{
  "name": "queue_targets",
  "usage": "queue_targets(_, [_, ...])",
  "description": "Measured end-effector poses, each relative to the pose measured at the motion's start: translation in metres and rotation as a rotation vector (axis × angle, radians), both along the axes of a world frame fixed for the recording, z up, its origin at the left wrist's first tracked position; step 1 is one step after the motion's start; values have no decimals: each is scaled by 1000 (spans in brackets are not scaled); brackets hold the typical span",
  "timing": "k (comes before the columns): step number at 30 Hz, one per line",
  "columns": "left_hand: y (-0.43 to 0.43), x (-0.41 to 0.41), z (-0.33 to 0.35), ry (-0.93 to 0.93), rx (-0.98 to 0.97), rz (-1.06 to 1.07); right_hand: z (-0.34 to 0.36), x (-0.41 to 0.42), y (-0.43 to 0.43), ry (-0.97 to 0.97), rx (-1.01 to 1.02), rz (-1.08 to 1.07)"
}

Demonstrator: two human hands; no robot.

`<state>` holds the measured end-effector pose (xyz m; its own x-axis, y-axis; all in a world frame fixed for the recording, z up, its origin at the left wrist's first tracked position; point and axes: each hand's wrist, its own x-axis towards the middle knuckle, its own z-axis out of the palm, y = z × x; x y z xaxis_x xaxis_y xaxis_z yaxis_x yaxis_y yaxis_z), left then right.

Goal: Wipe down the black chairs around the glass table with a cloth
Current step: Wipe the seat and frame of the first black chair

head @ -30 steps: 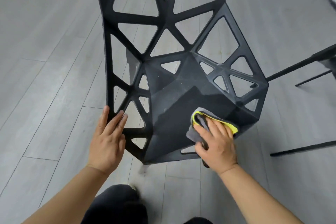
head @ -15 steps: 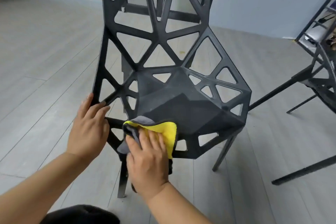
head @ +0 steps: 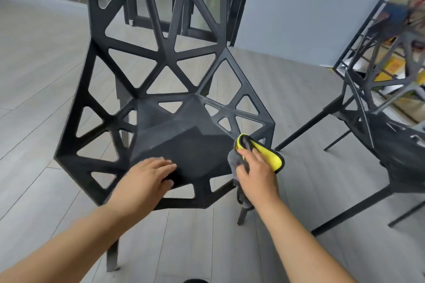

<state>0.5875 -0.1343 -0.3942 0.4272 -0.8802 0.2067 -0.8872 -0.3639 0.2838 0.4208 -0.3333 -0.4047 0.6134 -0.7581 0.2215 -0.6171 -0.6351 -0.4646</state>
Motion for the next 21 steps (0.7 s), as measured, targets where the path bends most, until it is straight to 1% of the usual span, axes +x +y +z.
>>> queue_targets(2, [2, 1, -6, 67, -6, -30, 4, 0, -12, 53, 12, -29])
queue_targets(5, [4, 12, -6, 102, 6, -70, 8, 14, -10, 51, 123, -92])
queue_targets(6, [3, 16, -5, 104, 14, -89, 10, 20, -7, 68, 127, -86])
queue_targets(11, [-2, 38, 2, 102, 44, -173, 25, 72, -14, 359, 6, 8])
queue_targets(15, [-5, 56, 7, 158, 147, -216, 26, 129, -32, 451, 16, 56])
queue_targets(17, [1, 71, 11, 105, 206, -189, 22, 158, -43, 448, 34, 58])
queue_targets(19, [10, 90, 16, -68, 251, -127, 18, 181, -50, 431, 41, 59])
queue_targets(21, [21, 110, 22, -171, 407, -14, 14, 200, -48, 437, 40, 66])
